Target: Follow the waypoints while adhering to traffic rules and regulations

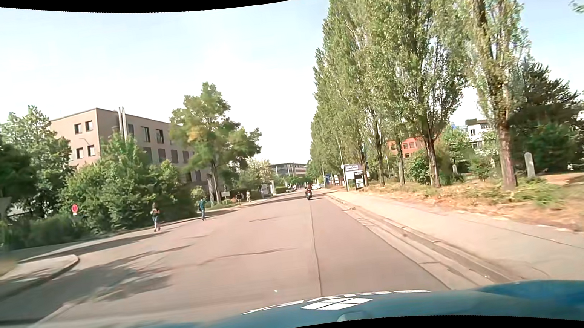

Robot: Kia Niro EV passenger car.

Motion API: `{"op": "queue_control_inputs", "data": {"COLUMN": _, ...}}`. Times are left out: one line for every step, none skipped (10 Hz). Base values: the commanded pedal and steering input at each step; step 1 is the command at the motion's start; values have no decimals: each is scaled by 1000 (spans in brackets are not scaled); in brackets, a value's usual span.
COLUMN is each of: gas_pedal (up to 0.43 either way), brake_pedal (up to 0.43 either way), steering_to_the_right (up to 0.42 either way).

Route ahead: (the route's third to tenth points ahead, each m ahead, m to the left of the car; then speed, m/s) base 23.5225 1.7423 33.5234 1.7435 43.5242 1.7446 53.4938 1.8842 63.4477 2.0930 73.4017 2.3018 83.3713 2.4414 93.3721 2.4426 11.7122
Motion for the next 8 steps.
{"op": "queue_control_inputs", "data": {"gas_pedal": 59, "brake_pedal": 0, "steering_to_the_right": -1}}
{"op": "queue_control_inputs", "data": {"gas_pedal": 59, "brake_pedal": 0, "steering_to_the_right": -1}}
{"op": "queue_control_inputs", "data": {"gas_pedal": 47, "brake_pedal": 0, "steering_to_the_right": -1}}
{"op": "queue_control_inputs", "data": {"gas_pedal": 8, "brake_pedal": 0, "steering_to_the_right": -2}}
{"op": "queue_control_inputs", "data": {"gas_pedal": 0, "brake_pedal": 0, "steering_to_the_right": -2}}
{"op": "queue_control_inputs", "data": {"gas_pedal": 0, "brake_pedal": 0, "steering_to_the_right": -2}}
{"op": "queue_control_inputs", "data": {"gas_pedal": 0, "brake_pedal": 0, "steering_to_the_right": -1}}
{"op": "queue_control_inputs", "data": {"gas_pedal": 0, "brake_pedal": 0, "steering_to_the_right": -2}}
